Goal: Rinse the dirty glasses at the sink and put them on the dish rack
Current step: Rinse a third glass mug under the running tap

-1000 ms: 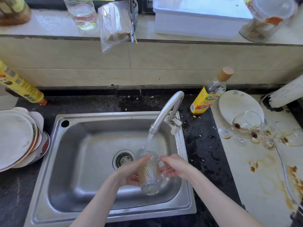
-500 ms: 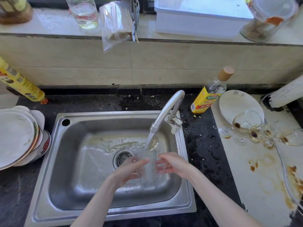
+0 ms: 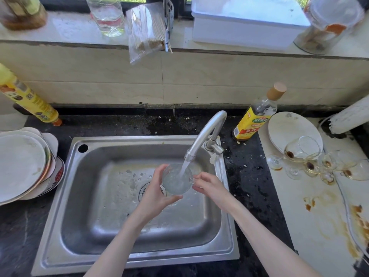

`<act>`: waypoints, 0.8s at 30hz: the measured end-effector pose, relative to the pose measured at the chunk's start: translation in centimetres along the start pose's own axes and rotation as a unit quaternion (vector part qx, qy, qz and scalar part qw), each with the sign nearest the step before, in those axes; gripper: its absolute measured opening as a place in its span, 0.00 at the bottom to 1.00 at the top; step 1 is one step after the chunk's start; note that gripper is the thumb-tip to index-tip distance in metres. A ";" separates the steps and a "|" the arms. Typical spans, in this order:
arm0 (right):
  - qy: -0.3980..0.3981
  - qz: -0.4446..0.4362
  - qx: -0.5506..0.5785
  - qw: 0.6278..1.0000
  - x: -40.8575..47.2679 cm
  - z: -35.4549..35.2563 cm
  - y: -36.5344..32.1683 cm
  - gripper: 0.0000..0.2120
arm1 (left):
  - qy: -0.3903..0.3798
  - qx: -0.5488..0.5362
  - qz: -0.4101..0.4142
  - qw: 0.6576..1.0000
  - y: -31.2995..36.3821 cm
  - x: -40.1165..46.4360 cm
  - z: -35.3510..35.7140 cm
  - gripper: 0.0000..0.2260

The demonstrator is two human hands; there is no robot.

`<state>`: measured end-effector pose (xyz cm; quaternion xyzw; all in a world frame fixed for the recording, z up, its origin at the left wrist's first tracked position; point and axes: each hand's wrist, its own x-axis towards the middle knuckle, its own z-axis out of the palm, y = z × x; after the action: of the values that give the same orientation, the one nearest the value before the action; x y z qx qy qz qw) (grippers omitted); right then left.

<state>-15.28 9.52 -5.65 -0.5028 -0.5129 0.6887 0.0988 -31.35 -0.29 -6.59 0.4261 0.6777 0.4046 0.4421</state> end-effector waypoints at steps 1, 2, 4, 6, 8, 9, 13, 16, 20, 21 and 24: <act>-0.001 -0.005 -0.001 1.000 0.1 0.0 0.2 0.03 | 0.002 0.002 0.005 1.000 0.0 0.0 0.0 0.36; -0.003 -0.009 0.000 1.000 0.2 -0.1 0.4 0.03 | 0.003 0.003 0.008 1.000 0.0 0.0 0.0 0.36; -0.007 -0.008 0.008 1.000 0.2 -0.1 0.6 0.02 | 0.002 0.003 0.010 1.000 0.1 0.1 0.0 0.36; -0.011 -0.005 0.021 1.000 0.2 -0.2 0.8 0.04 | -0.001 0.007 0.010 1.000 0.1 0.1 0.1 0.36; -0.013 -0.002 0.029 1.000 0.2 -0.3 0.9 0.08 | -0.001 0.021 0.015 1.000 0.1 0.2 0.1 0.37; -0.014 -0.001 0.031 0.999 0.2 -0.3 0.9 0.09 | 0.000 0.028 0.018 0.999 0.1 0.2 0.1 0.37; -0.017 -0.003 0.032 0.999 0.3 -0.1 0.8 0.06 | 0.006 0.041 0.030 0.999 0.1 0.3 0.1 0.37; -0.031 0.002 0.032 0.999 0.3 0.2 0.3 0.07 | 0.008 0.034 0.033 0.999 0.0 0.2 -0.1 0.36; -0.031 -0.001 -0.021 0.999 0.2 0.5 0.4 0.09 | 0.008 0.035 0.039 0.999 -0.1 0.3 -0.2 0.37; -0.031 -0.001 -0.025 0.999 0.2 0.5 0.5 0.09 | 0.006 0.034 0.039 0.999 -0.1 0.3 -0.2 0.37; -0.029 0.001 -0.020 0.999 0.2 0.5 0.6 0.08 | -0.002 0.030 0.032 0.999 0.0 0.3 -0.1 0.36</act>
<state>-15.54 9.05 -6.26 -0.4854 -0.5284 0.6927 0.0734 -31.51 -0.06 -6.66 0.4618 0.6745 0.3975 0.4170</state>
